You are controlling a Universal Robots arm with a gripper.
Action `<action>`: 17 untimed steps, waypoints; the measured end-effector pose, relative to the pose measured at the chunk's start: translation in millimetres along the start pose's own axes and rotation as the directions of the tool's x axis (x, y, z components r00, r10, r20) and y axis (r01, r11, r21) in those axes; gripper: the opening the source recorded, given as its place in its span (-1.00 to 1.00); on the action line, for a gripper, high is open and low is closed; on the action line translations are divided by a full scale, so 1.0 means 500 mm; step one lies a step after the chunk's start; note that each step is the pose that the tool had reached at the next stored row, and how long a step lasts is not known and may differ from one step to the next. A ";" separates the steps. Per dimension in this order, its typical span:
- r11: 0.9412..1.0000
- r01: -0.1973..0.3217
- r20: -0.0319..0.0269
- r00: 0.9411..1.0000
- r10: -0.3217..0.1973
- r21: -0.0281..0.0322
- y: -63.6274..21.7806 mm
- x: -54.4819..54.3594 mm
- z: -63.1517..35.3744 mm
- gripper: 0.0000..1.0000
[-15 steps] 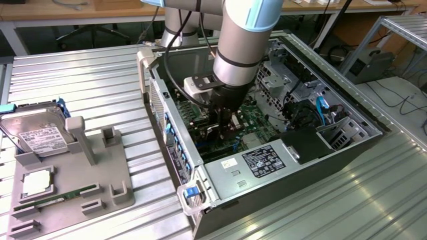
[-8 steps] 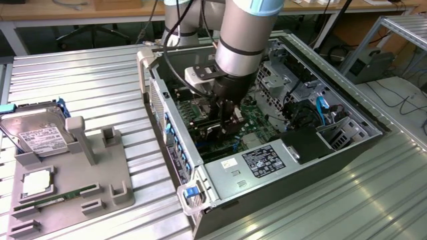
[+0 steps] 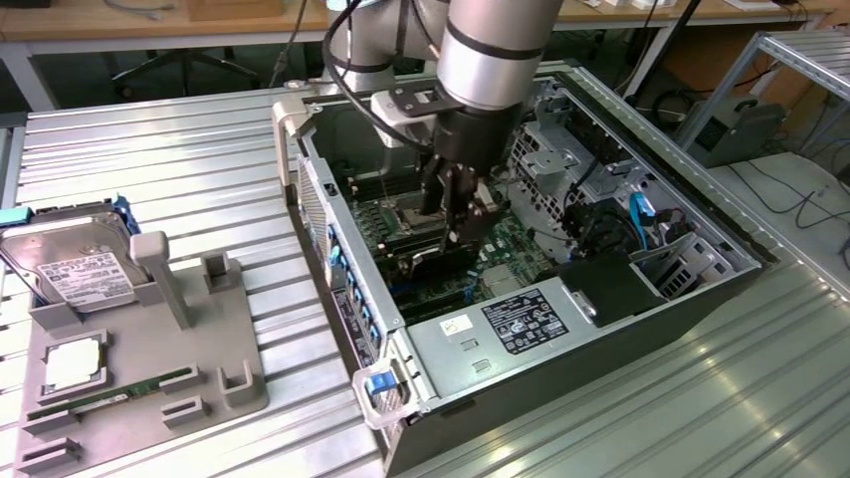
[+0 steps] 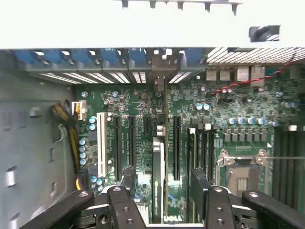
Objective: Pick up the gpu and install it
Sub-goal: 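Insert the gpu into the slot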
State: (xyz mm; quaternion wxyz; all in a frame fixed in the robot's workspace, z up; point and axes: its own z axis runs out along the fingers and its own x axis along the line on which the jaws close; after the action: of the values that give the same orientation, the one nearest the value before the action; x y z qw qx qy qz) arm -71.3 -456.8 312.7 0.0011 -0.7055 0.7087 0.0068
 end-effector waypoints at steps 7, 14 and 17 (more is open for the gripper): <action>1.000 0.000 -0.004 1.000 0.000 0.003 0.001 -0.001 -0.059 0.18; 1.000 0.000 -0.004 1.000 0.000 0.004 0.001 -0.002 -0.065 0.18; 1.000 0.000 -0.004 1.000 0.000 0.004 0.001 -0.002 -0.065 0.18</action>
State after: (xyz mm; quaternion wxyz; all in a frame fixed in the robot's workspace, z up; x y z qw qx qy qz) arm -71.3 -456.4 345.0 0.0010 -0.7055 0.7087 0.0041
